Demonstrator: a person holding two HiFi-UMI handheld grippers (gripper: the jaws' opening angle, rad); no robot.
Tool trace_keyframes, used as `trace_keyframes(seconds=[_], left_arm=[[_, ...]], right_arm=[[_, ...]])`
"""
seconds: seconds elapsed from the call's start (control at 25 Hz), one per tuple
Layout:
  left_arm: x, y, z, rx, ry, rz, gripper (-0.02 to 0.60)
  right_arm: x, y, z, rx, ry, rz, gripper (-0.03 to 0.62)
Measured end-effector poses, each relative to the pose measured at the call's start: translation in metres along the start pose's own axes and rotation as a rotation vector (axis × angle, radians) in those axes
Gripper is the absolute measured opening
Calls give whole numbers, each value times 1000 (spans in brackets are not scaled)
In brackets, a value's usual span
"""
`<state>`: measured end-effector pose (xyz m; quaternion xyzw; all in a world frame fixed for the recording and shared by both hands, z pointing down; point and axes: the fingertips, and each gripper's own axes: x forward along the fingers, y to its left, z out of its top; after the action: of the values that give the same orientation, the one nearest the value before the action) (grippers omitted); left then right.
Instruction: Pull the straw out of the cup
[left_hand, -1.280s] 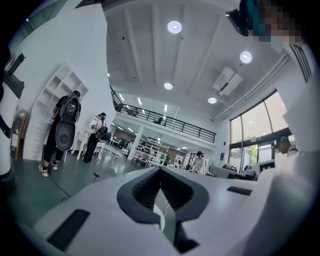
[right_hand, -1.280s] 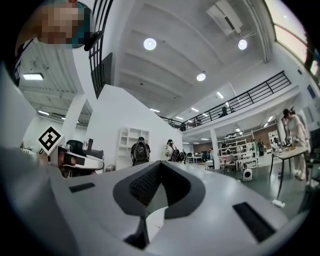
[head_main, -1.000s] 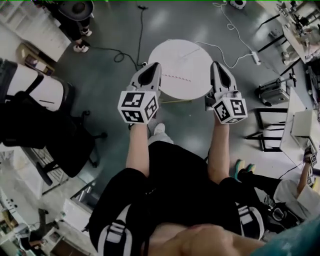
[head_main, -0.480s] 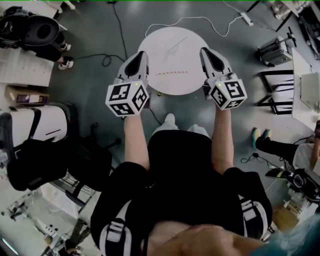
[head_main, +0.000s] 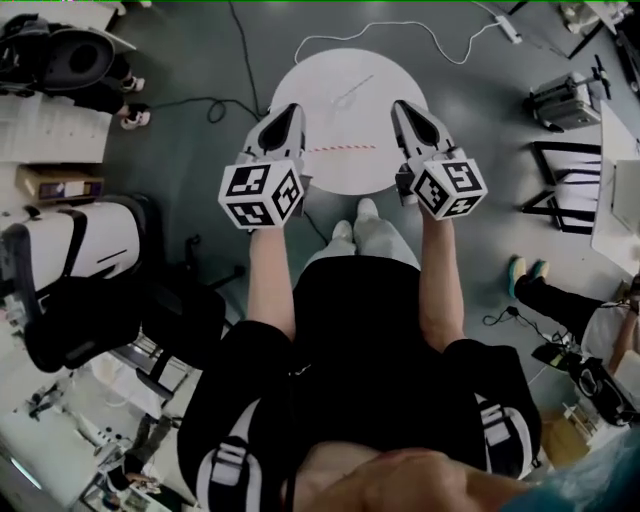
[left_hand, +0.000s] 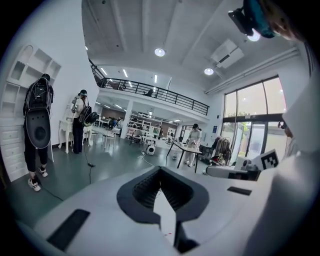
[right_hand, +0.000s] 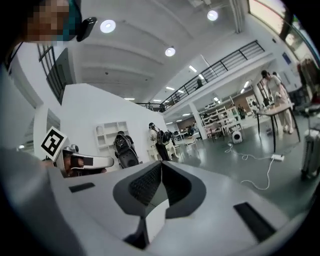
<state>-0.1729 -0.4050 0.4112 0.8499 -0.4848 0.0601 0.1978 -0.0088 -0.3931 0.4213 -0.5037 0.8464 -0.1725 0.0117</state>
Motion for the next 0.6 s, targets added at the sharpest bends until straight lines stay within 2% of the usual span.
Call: trace_keyframes(seconds=[0.16,0.32,0.36,0.44,0.6], left_arm=[[17,-2,-7,-12,31,30,8],[31,5,-22,-39,76,64,9],[33,8,-27,-48,86,75,8],[37,11,-35,-58,105,96,8],[47,5,-48,-55,138,114,9]], right_arm=[[19,-4,-13,-4,56,55,17],[30,-26,-25,64,77,42,18],[34,-28,-31,82,88,46,26],[42,-30,-47,116,123,75,103],[52,-45,-68,162,162,99,117]])
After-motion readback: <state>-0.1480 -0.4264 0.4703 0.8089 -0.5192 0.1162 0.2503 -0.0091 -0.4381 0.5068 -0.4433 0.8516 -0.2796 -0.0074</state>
